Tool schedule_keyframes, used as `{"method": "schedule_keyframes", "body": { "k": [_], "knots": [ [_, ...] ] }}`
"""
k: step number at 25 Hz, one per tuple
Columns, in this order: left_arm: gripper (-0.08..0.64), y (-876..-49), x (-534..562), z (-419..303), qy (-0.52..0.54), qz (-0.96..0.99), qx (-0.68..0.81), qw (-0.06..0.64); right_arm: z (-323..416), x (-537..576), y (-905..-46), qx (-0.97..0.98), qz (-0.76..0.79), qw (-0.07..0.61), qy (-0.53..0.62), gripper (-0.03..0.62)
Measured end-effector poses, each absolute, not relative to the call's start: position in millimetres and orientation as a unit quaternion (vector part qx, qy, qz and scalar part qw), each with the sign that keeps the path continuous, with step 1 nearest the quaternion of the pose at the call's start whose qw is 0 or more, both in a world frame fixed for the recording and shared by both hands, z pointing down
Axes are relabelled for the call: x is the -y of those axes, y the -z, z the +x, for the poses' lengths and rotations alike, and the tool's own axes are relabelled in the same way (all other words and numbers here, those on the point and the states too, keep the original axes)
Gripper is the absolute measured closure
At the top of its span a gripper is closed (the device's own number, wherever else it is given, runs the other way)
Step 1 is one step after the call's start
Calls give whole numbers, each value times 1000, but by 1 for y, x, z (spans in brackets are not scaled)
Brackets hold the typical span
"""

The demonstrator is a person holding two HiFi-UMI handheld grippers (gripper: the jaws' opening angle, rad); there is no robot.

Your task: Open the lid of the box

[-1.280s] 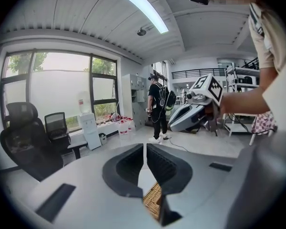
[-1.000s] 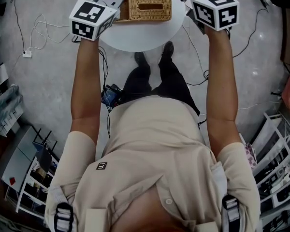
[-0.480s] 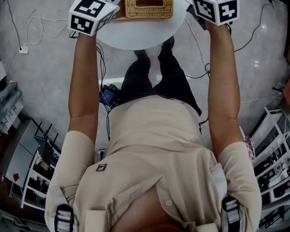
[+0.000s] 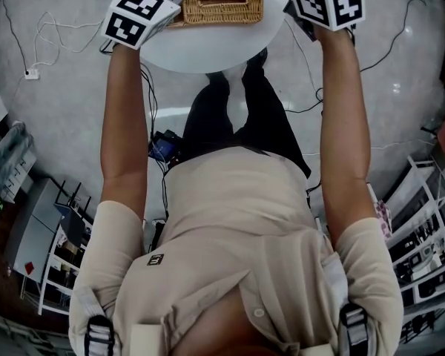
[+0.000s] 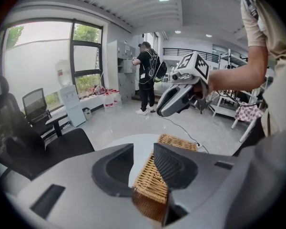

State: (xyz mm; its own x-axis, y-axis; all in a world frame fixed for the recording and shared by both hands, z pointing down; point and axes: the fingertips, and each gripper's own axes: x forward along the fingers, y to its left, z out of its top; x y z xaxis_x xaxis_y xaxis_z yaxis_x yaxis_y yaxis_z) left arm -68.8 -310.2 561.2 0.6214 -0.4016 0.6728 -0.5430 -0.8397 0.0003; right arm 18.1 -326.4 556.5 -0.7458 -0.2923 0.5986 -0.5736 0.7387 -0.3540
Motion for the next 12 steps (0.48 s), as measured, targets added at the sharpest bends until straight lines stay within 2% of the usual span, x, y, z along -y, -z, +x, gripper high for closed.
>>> {"method": "schedule_keyframes", "body": {
  "k": [7,12],
  "knots": [
    [366,-598,304,-72,-390,888,221,106,10,317,-596,886,221,271,-304,483],
    [344,-610,305,-69,-411,885,194,97,8,314,-620,877,214,280,-327,425]
  ]
}}
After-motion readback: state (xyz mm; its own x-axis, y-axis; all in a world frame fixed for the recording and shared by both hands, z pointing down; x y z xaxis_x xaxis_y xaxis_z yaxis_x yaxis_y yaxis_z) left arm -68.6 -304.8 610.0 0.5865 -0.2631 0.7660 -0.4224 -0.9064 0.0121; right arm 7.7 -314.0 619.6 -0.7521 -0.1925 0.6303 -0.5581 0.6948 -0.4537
